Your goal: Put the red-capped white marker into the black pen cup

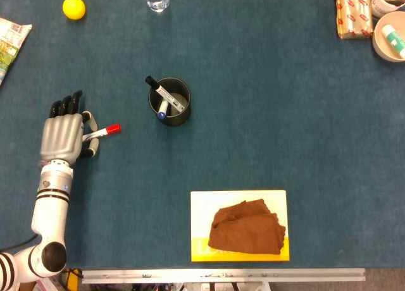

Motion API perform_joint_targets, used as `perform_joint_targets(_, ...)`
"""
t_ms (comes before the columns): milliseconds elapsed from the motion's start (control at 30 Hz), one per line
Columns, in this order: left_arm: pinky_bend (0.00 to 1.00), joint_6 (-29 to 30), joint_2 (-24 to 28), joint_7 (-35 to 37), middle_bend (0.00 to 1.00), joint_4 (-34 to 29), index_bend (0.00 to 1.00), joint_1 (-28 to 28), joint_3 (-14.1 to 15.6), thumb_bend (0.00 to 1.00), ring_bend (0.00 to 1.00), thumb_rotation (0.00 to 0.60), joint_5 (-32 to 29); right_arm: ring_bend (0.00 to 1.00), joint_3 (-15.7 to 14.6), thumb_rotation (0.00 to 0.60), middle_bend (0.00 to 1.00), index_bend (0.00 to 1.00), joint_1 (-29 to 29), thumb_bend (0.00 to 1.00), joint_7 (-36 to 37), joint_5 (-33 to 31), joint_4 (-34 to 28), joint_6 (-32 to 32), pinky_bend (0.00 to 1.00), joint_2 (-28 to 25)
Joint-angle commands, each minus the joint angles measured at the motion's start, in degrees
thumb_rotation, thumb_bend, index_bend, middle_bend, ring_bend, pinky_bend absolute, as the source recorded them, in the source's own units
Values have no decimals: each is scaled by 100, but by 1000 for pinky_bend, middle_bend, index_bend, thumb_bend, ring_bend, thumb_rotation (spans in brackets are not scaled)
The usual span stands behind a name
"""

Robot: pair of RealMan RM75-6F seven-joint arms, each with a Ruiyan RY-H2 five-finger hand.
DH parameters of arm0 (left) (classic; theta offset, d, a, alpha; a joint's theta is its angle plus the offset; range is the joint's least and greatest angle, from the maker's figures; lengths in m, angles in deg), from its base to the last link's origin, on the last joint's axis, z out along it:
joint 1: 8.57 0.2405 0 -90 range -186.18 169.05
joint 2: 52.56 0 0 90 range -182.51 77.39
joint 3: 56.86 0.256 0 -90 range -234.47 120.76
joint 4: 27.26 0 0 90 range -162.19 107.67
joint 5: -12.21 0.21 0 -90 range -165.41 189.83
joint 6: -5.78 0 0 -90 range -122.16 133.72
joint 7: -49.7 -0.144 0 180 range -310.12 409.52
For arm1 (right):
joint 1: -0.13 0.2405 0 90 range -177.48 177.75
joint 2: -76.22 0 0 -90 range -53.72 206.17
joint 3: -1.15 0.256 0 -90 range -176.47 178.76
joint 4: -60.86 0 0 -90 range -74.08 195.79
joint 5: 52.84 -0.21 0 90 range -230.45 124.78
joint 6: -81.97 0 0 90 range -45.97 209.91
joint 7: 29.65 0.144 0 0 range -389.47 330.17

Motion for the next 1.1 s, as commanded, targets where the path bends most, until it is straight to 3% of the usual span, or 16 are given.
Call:
perform_joint_targets(33, 66, 18, -1, 39, 26, -7, 495, 4, -11, 347, 0, 571, 32, 92, 0, 600, 232, 292, 0, 0, 3, 1, 0, 1, 197, -1)
perform_joint_targets(400, 65, 541, 75, 238, 45, -446, 522, 89, -78, 347, 0, 570, 592, 92, -3, 600, 233, 292, -4, 0, 11, 20, -11, 16, 197, -6)
perform_joint_targets(1100, 66, 1299, 242, 283, 61, -1369, 535, -36, -540, 347, 0, 571, 1426, 92, -8, 600, 232, 292, -3, 0, 17, 13, -20, -2, 197, -14)
